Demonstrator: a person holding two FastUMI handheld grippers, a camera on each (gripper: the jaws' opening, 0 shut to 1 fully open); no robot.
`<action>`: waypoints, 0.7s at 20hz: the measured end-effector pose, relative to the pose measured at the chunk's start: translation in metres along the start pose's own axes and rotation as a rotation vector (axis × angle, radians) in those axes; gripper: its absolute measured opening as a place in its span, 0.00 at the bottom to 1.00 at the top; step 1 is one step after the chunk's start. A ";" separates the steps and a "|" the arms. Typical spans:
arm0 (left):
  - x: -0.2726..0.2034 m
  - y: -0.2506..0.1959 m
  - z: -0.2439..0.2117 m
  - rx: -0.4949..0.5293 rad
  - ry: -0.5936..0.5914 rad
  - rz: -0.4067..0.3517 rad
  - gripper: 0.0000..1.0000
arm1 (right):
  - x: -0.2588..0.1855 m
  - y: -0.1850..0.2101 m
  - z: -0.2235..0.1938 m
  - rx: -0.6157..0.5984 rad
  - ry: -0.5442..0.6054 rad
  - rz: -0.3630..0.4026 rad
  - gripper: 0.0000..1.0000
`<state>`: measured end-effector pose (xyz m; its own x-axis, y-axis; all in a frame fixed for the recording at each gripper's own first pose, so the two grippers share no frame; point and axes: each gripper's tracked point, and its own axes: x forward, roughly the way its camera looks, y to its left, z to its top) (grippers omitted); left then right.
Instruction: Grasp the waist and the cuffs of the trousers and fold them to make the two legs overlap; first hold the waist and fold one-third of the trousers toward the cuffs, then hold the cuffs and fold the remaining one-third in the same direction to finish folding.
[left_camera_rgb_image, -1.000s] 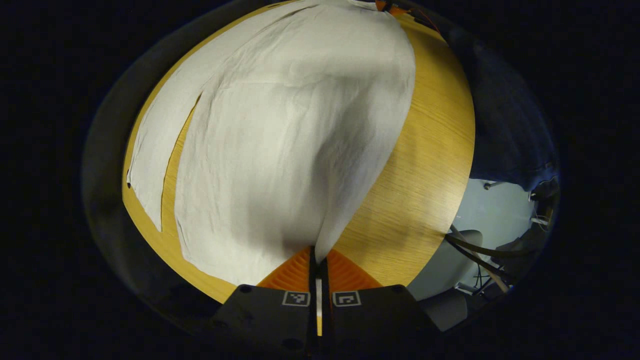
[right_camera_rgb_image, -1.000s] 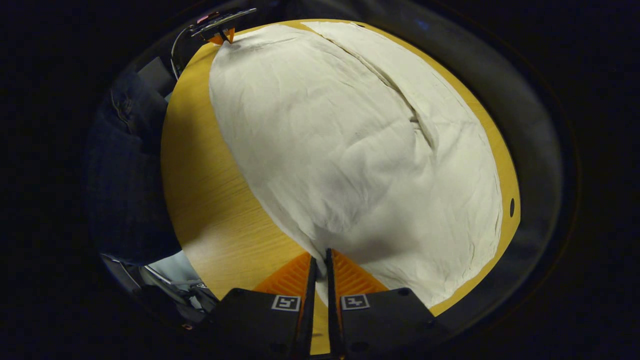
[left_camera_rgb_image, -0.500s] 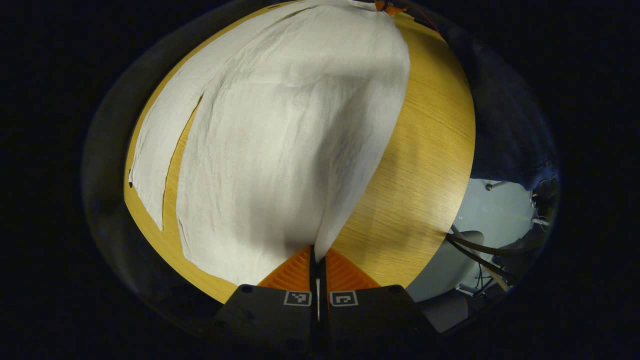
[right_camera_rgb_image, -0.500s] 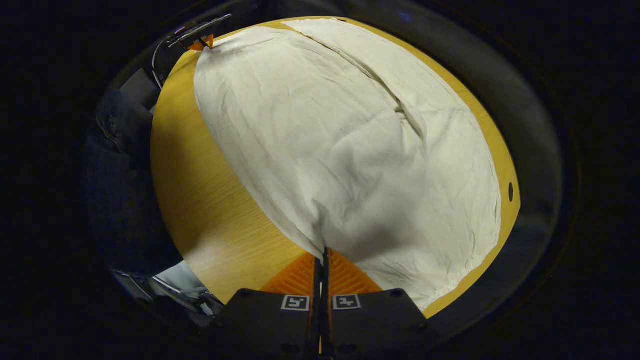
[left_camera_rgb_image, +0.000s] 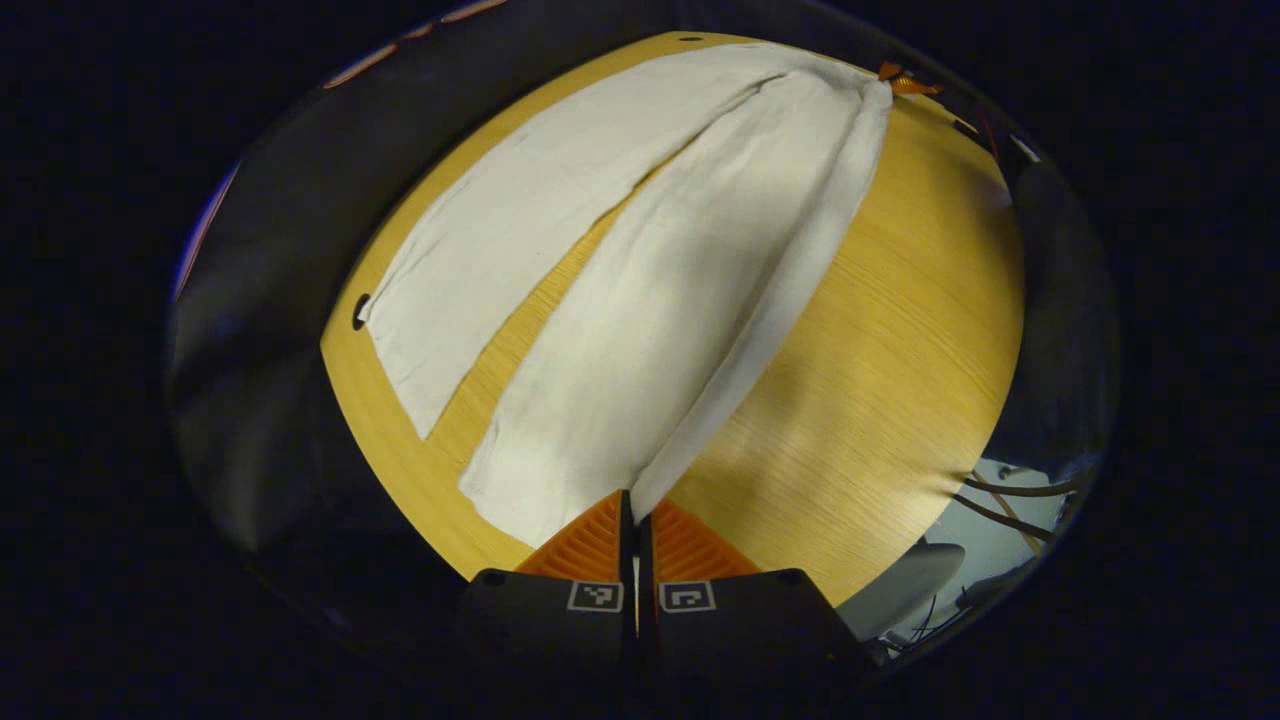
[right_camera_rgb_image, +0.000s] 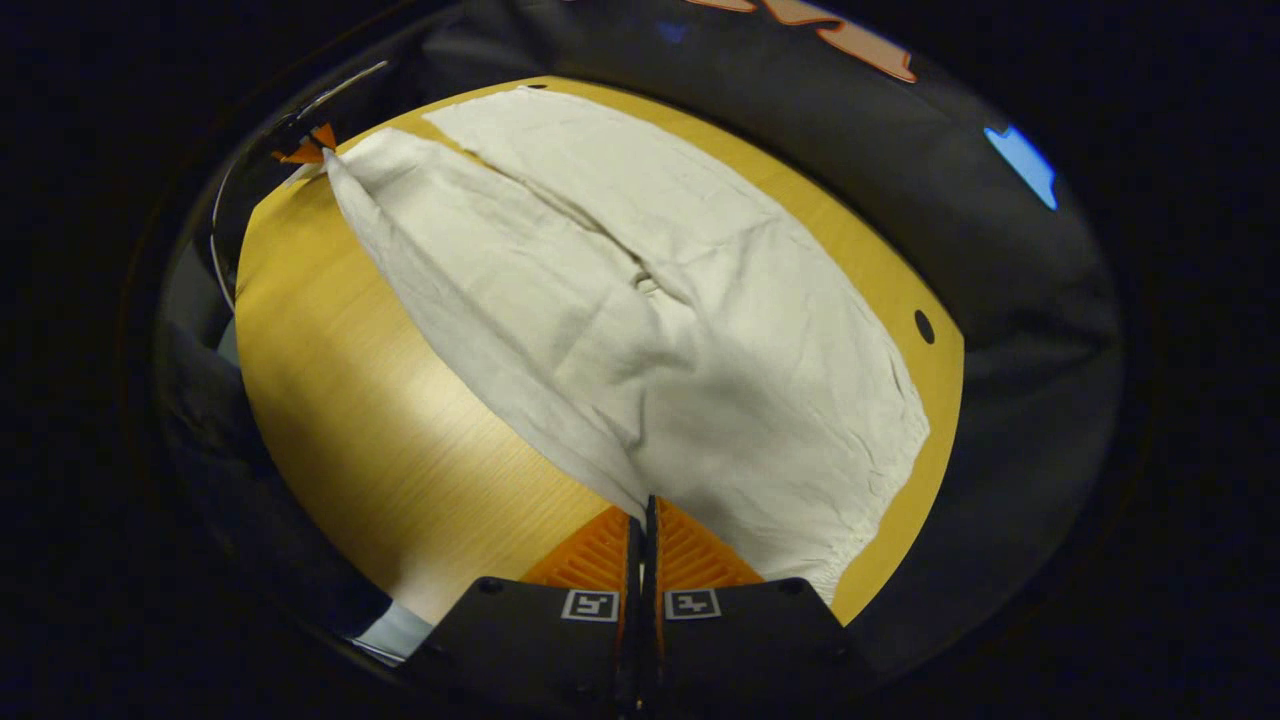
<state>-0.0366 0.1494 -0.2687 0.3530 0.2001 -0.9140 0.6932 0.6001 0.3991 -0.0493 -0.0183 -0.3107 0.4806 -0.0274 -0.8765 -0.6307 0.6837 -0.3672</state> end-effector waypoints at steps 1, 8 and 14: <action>-0.002 0.016 0.011 -0.019 -0.019 0.038 0.00 | 0.000 -0.008 0.008 0.033 -0.019 -0.022 0.02; -0.009 0.120 0.114 -0.190 -0.174 0.289 0.00 | -0.008 -0.071 0.097 0.282 -0.194 -0.184 0.03; -0.023 0.178 0.149 -0.321 -0.252 0.454 0.00 | -0.011 -0.131 0.189 0.385 -0.333 -0.274 0.02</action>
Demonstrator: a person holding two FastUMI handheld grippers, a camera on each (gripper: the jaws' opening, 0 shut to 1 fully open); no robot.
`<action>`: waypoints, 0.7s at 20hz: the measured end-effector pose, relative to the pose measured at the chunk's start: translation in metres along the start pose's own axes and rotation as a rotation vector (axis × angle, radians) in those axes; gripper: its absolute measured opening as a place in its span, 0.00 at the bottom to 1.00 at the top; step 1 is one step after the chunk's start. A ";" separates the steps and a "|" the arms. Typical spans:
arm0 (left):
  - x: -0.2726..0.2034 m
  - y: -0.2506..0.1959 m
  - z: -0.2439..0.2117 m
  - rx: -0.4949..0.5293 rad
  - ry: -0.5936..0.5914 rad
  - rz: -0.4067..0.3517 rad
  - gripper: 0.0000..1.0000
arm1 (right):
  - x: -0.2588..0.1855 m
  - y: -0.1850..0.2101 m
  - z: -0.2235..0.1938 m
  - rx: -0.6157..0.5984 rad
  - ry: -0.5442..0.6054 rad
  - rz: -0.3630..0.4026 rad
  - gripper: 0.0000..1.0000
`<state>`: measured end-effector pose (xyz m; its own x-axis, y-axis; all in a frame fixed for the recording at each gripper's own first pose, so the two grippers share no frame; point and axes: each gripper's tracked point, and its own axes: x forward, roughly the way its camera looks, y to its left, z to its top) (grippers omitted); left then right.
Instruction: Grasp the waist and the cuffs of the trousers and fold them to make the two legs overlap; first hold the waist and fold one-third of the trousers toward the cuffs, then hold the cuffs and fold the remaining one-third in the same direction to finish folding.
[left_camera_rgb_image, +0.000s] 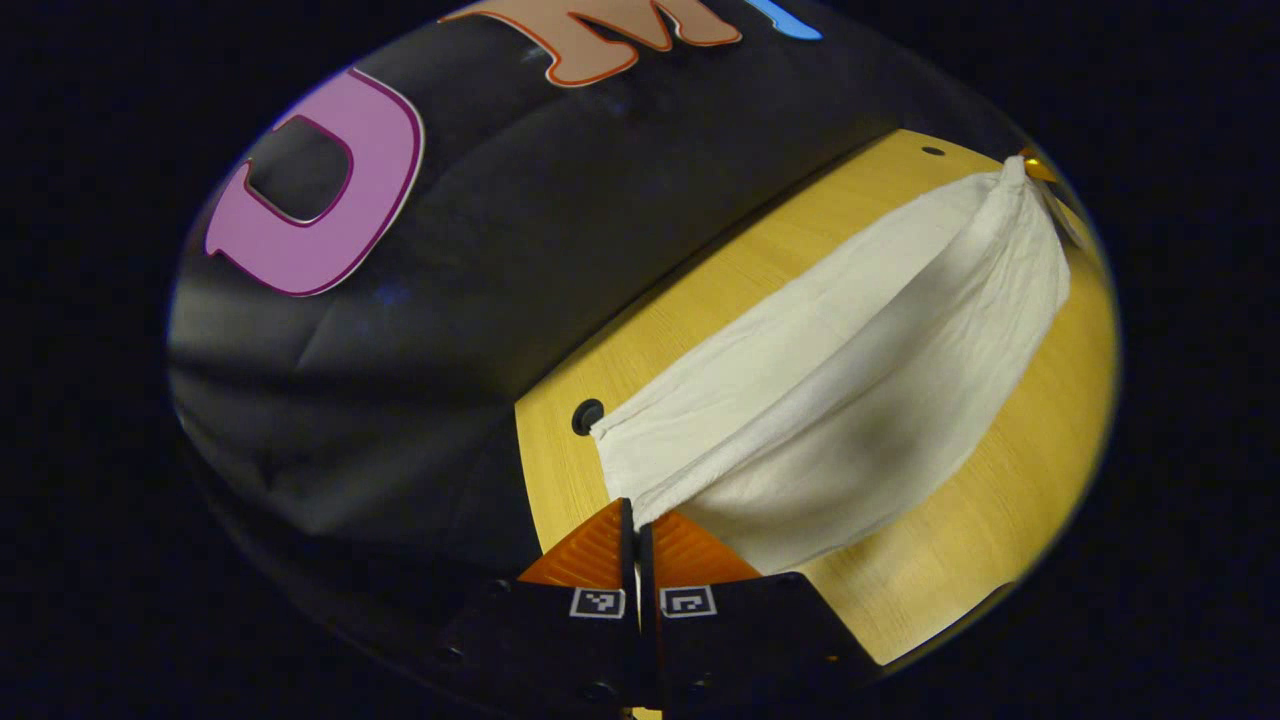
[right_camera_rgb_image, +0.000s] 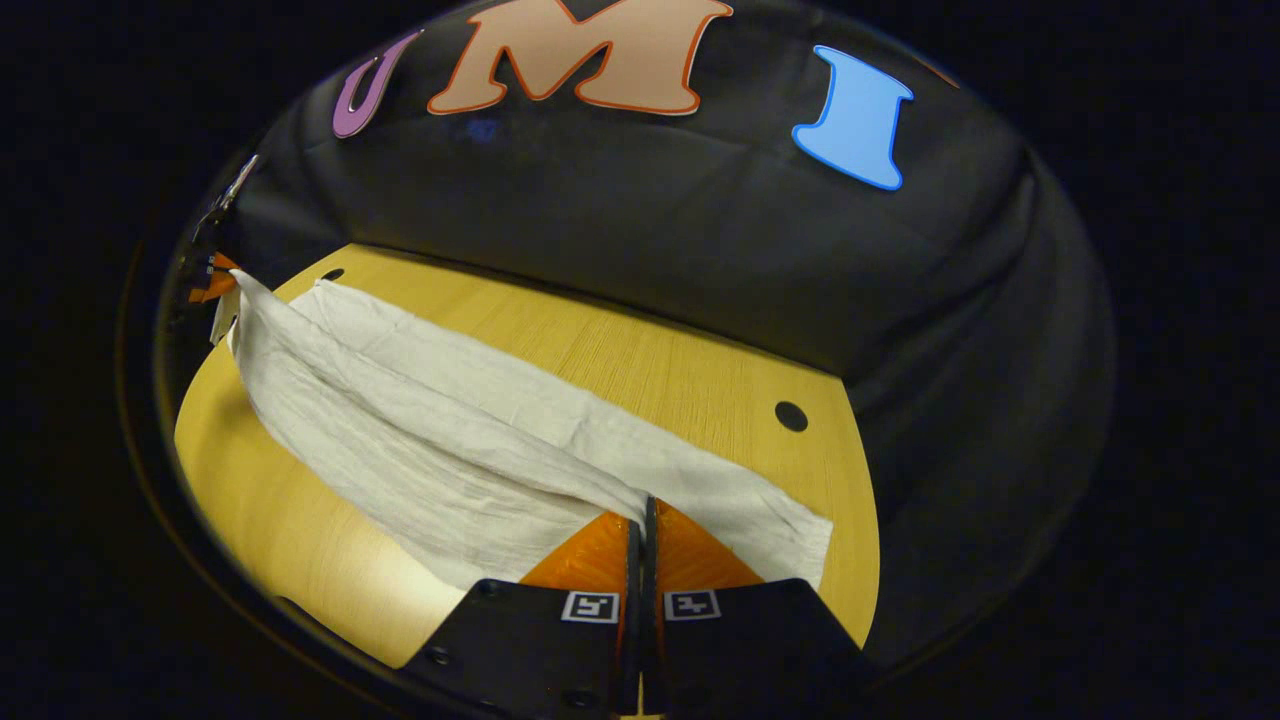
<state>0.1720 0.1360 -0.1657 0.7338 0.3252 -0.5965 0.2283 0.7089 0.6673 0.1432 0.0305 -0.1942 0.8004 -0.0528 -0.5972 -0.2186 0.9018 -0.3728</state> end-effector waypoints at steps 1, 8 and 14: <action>0.047 -0.010 0.051 -0.033 -0.008 0.017 0.00 | 0.010 -0.003 0.010 -0.005 -0.012 -0.009 0.02; 0.131 -0.020 0.080 -0.163 -0.003 0.058 0.00 | 0.101 0.007 0.011 0.066 0.035 0.007 0.02; 0.184 -0.045 0.064 -0.217 0.005 0.047 0.00 | 0.152 0.018 -0.014 0.122 0.074 0.042 0.02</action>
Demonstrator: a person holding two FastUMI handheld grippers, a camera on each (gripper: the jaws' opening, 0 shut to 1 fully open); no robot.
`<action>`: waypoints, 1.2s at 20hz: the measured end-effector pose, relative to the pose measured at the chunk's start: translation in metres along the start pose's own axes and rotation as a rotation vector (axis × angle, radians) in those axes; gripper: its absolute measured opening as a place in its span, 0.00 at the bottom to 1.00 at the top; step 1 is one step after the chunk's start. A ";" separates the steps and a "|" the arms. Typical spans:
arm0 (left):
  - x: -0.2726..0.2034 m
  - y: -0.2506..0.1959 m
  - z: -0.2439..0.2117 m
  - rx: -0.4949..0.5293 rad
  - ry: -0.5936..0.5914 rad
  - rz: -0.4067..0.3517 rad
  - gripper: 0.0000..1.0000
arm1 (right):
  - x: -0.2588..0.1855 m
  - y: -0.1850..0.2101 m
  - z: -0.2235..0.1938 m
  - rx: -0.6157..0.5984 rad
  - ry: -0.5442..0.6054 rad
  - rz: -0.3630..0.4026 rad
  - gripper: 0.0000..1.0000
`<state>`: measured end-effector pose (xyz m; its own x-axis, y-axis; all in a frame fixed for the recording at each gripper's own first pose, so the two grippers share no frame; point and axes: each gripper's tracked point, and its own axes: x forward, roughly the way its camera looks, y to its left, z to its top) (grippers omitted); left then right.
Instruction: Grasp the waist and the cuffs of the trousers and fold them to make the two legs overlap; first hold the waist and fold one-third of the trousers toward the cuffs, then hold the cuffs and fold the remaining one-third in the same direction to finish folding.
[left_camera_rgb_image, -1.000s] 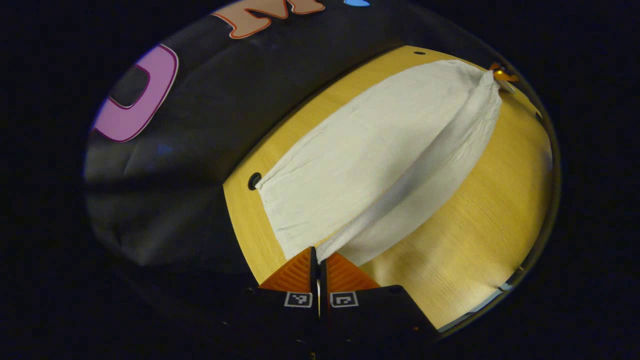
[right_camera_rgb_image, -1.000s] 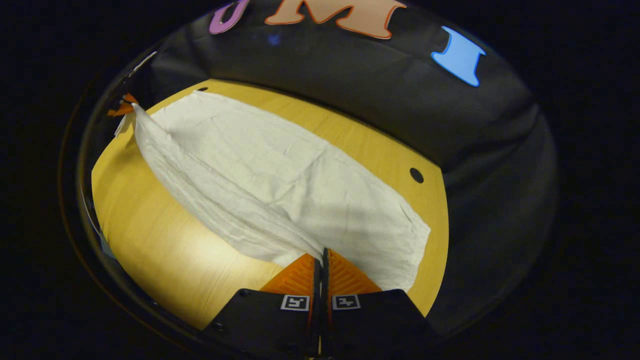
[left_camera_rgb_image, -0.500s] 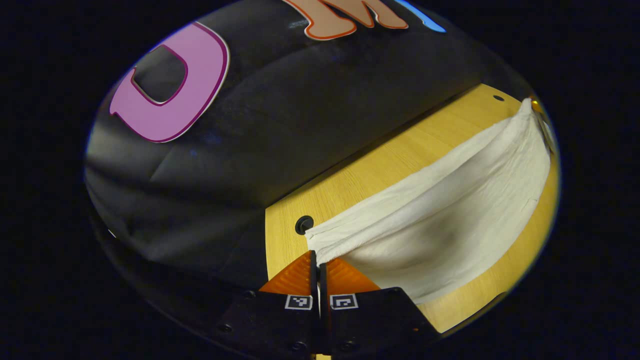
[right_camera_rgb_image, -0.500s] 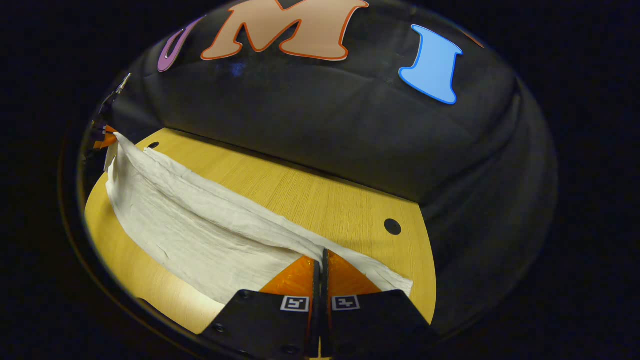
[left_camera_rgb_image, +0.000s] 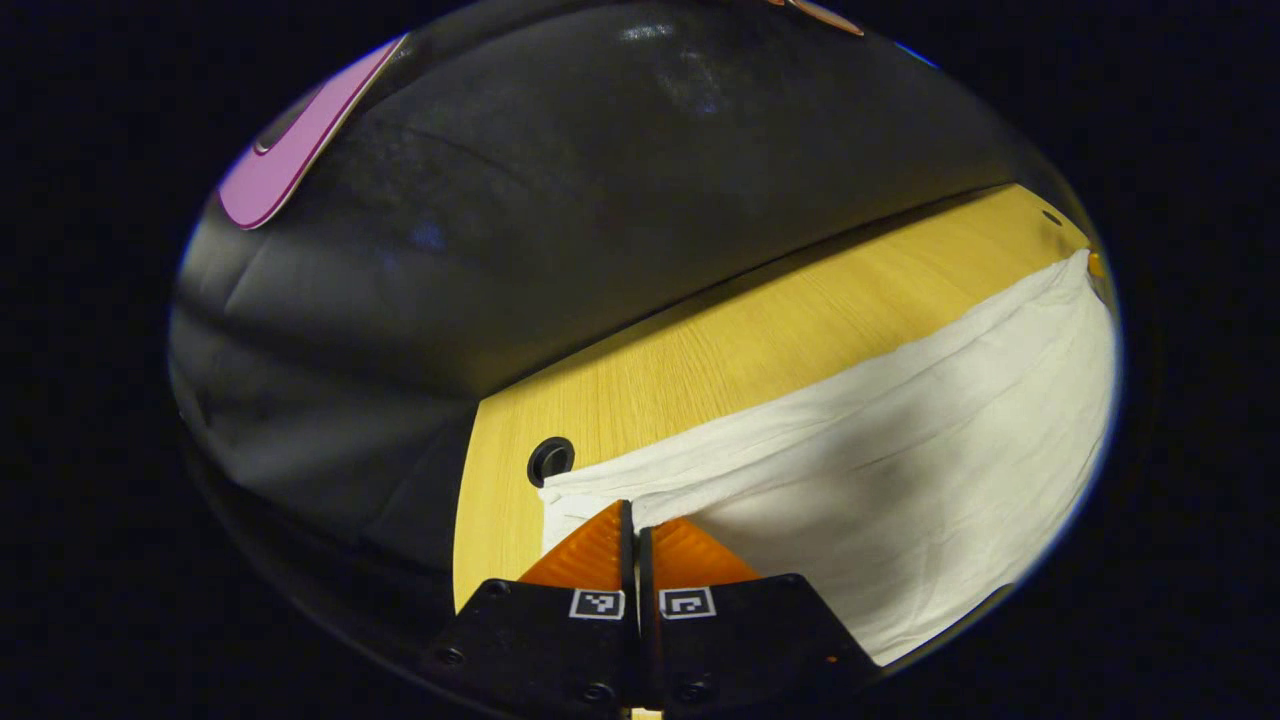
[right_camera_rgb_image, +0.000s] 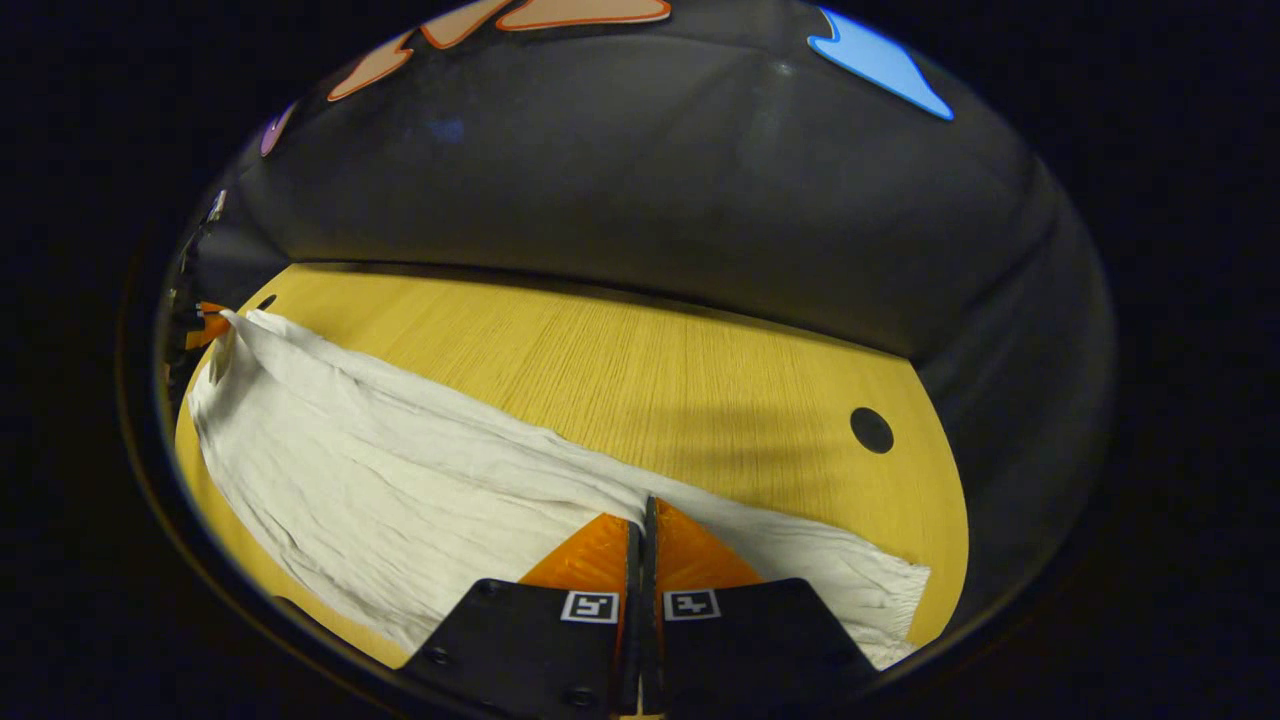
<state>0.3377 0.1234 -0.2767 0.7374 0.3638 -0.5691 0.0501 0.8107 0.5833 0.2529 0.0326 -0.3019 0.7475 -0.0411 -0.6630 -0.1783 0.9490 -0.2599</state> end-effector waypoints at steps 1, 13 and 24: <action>0.008 -0.002 -0.002 -0.007 -0.004 0.001 0.00 | 0.003 0.001 0.000 0.015 -0.007 0.004 0.02; -0.032 -0.029 0.037 -0.340 -0.165 -0.087 0.97 | -0.007 0.020 0.030 0.145 -0.117 0.178 0.93; -0.146 0.008 0.071 -0.440 -0.354 -0.045 0.97 | -0.100 -0.135 0.008 0.325 -0.181 -0.038 0.92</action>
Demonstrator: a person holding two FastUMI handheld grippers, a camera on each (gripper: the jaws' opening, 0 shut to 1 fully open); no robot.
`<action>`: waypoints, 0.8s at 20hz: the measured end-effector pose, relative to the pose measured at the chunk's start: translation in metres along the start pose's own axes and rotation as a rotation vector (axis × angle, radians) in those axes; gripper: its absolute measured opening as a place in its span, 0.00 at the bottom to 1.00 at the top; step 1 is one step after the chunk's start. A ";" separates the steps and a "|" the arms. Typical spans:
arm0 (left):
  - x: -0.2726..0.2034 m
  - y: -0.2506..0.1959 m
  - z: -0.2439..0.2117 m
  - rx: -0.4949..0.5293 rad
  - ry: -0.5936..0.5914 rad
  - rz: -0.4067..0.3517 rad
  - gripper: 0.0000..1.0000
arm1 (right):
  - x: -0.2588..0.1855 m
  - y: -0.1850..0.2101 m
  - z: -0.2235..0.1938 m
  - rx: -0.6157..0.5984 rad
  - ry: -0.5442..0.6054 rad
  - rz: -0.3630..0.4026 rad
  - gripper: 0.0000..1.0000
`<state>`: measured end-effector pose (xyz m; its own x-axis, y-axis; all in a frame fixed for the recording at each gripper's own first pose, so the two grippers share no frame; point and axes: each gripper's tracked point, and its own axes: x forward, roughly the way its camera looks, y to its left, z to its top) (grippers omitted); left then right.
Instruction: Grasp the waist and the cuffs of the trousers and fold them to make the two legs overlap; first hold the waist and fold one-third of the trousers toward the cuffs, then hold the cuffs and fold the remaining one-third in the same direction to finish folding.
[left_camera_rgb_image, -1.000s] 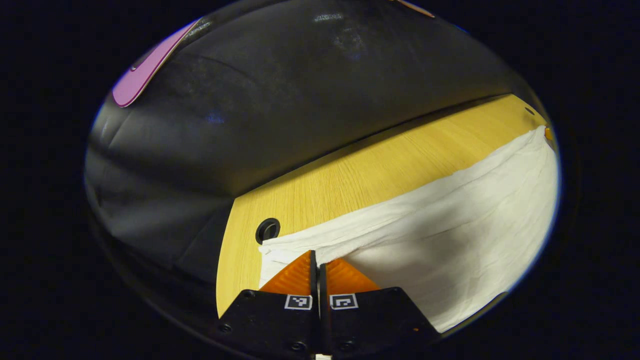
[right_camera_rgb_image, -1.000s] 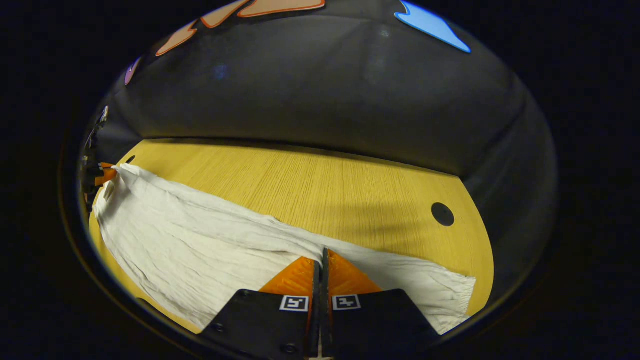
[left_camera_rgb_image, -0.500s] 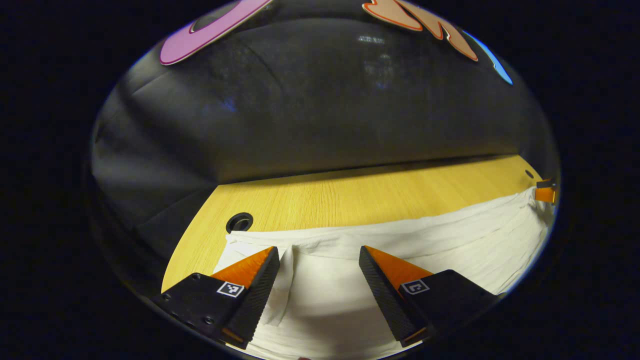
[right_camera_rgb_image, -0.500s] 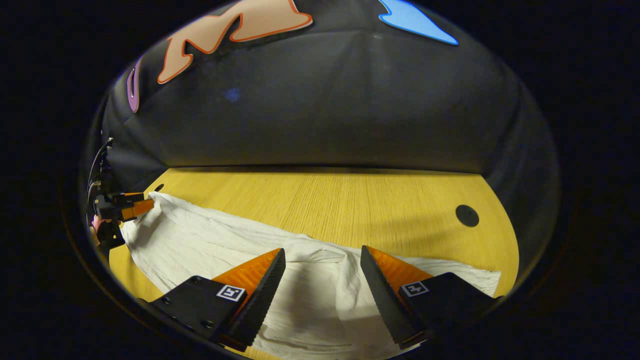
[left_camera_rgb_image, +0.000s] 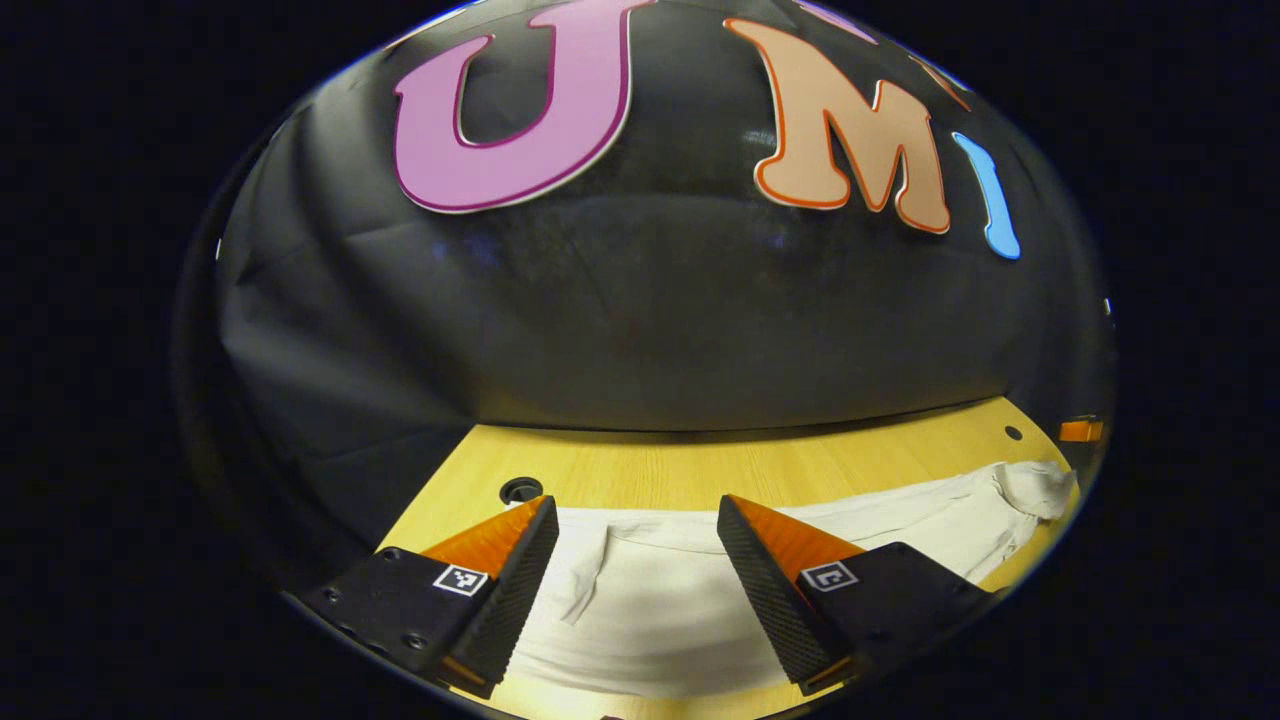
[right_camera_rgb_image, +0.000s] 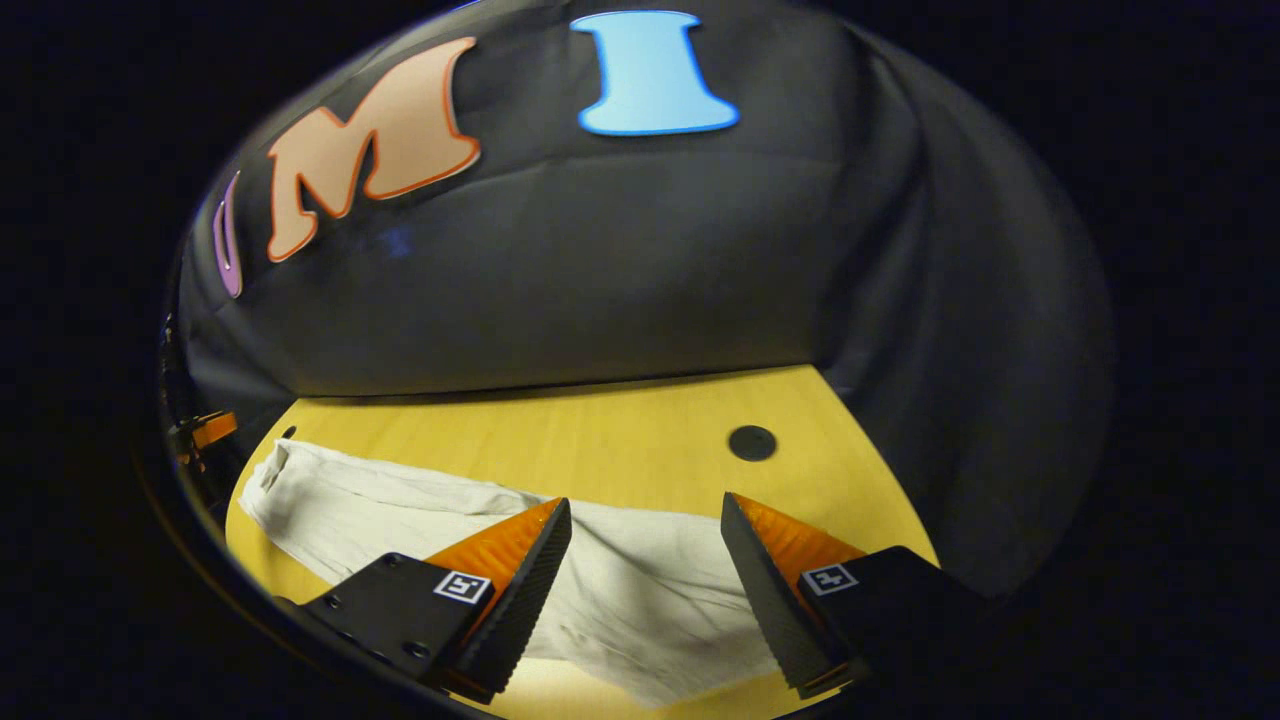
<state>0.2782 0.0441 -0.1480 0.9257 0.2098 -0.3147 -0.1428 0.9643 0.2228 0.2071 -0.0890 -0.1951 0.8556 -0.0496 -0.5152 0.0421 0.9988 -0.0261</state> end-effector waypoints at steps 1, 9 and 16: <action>-0.011 0.001 0.000 -0.005 0.000 0.007 0.97 | -0.006 -0.020 -0.004 0.027 0.006 -0.021 0.93; -0.079 -0.013 -0.016 -0.071 0.004 0.035 0.97 | -0.021 -0.091 -0.069 0.121 0.102 -0.118 0.96; -0.107 -0.028 -0.022 -0.074 0.014 0.054 0.97 | -0.010 -0.093 -0.097 0.243 0.146 -0.086 0.93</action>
<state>0.1755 -0.0019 -0.1406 0.9108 0.2639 -0.3174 -0.2186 0.9607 0.1713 0.1441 -0.1812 -0.2708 0.7609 -0.1156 -0.6385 0.2485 0.9609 0.1222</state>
